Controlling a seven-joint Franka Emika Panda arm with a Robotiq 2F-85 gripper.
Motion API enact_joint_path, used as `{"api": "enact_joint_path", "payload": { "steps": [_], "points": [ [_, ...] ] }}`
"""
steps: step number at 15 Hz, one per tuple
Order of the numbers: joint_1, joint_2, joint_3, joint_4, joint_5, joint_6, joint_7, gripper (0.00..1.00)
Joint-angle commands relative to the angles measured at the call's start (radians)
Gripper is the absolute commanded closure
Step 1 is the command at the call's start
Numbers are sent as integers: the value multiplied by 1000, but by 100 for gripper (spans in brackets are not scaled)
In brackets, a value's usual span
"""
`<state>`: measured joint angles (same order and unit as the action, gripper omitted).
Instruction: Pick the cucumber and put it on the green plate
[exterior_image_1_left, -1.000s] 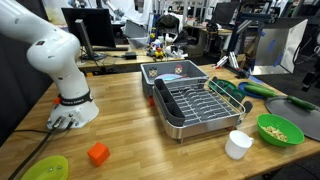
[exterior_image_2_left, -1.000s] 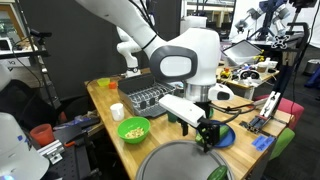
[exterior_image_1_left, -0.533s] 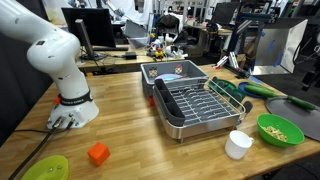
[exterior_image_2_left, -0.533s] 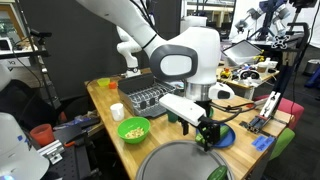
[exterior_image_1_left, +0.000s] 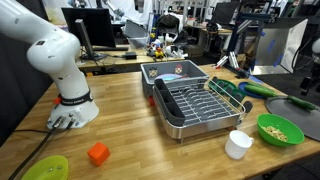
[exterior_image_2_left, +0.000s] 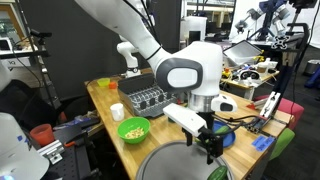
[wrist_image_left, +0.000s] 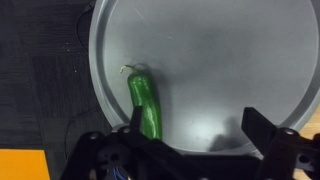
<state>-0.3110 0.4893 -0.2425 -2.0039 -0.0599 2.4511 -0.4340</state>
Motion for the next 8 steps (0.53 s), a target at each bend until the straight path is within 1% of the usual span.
{"api": "enact_joint_path", "payload": {
  "steps": [1,5,8],
  "points": [
    [-30,118,10,81,-43,113,55,0],
    [-51,260,10,178,-58,154,100,0],
    [-53,322,4,225,-66,149,119,0]
  ]
}}
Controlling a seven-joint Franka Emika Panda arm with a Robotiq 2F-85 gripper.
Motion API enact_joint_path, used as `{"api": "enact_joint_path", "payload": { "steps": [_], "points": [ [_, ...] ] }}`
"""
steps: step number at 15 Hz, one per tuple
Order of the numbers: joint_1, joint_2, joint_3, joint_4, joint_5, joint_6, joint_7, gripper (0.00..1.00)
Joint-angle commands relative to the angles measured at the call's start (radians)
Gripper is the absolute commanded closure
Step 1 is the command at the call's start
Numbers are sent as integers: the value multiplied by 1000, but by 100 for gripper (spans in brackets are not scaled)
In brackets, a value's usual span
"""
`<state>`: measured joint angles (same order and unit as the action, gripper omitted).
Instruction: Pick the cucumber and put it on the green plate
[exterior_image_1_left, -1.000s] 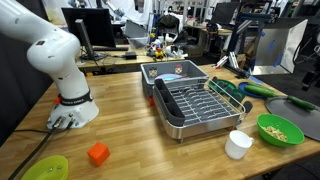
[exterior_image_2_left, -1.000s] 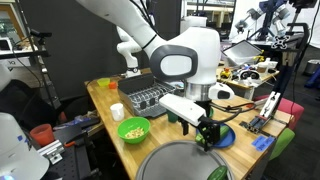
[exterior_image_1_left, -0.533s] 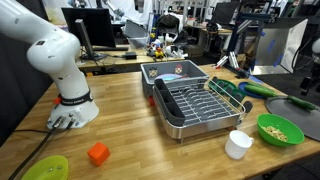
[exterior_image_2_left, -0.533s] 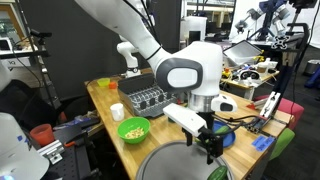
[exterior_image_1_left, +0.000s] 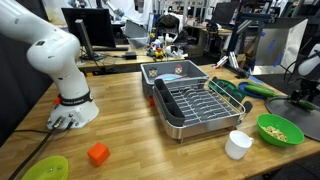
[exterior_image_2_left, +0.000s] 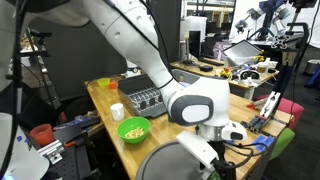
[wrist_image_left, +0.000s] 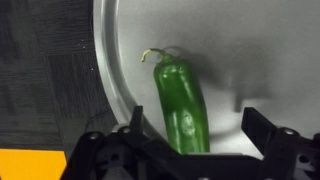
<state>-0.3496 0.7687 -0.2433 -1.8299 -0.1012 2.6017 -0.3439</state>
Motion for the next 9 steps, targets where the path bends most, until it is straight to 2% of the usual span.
{"api": "enact_joint_path", "payload": {
  "steps": [1,5,6,7,9],
  "points": [
    [-15,54,3,63,-26,0,38,0],
    [-13,76,-14,99,-36,4,68,0],
    [-16,77,-14,103,-39,1,65,3],
    [-23,77,-5,106,-36,-5,54,26],
    [-29,81,4,108,-31,-12,47,31]
  ]
}}
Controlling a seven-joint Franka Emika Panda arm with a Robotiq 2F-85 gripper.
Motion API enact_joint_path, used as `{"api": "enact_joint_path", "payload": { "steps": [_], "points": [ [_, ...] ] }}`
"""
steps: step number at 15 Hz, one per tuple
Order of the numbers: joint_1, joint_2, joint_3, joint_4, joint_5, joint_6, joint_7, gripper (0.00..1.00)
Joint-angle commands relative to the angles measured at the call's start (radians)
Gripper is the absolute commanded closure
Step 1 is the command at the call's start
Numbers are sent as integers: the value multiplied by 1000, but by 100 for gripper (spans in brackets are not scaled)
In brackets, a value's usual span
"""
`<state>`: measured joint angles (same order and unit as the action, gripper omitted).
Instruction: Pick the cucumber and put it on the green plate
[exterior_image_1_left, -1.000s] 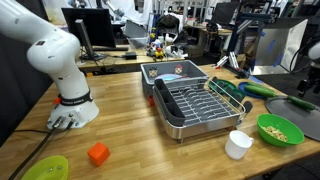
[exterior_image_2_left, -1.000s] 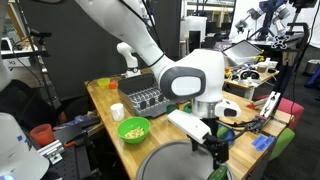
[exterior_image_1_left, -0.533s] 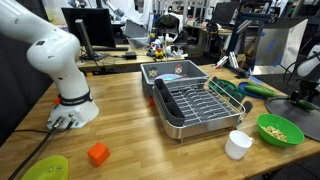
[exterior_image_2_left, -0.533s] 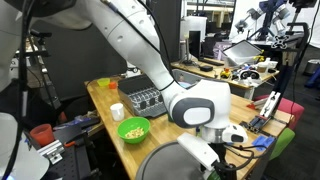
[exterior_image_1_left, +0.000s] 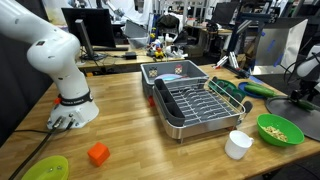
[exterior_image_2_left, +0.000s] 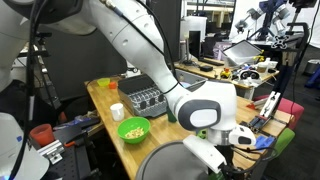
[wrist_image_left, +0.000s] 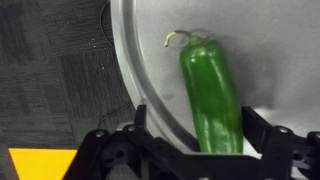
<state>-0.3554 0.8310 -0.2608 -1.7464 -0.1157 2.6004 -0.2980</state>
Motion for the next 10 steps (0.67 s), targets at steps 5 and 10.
{"api": "enact_joint_path", "payload": {
  "steps": [5,10],
  "points": [
    [-36,20,39,32,-5,-20,-9,68],
    [-60,-15,66,8,18,-25,-21,90]
  ]
}}
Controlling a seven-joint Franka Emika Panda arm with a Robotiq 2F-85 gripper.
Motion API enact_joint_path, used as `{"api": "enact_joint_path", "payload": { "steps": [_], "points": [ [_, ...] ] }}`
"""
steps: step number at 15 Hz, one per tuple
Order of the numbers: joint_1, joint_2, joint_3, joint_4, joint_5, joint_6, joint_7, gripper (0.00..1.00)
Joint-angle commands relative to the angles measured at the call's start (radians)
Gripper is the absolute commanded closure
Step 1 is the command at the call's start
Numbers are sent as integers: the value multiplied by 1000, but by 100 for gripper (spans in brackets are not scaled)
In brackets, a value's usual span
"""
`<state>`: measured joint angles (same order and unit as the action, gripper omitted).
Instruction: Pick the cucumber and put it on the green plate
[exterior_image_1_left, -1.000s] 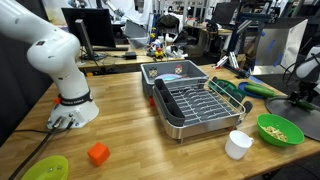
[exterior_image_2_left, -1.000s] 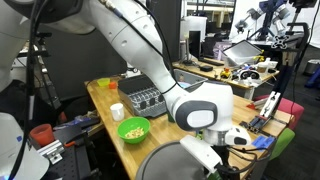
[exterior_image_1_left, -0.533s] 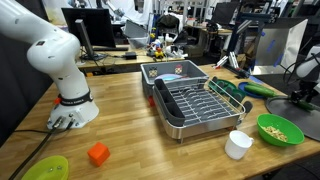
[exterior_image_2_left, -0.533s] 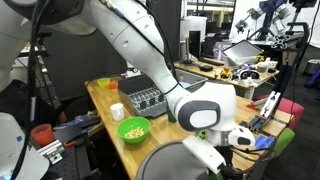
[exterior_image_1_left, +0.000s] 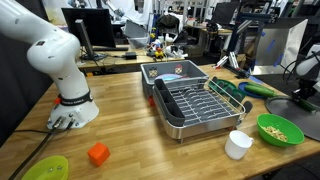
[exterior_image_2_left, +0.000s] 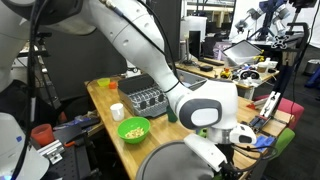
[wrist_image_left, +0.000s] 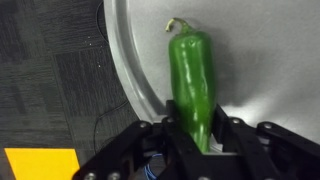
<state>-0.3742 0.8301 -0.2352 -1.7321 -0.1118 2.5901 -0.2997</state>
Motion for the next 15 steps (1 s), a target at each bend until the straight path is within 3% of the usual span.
{"api": "enact_joint_path", "payload": {
  "steps": [1,10,15],
  "points": [
    [-40,-20,37,-10,14,-16,-12,92],
    [-30,-153,34,-62,24,91,29,92],
    [-33,-208,98,-61,22,160,-41,92]
  ]
}}
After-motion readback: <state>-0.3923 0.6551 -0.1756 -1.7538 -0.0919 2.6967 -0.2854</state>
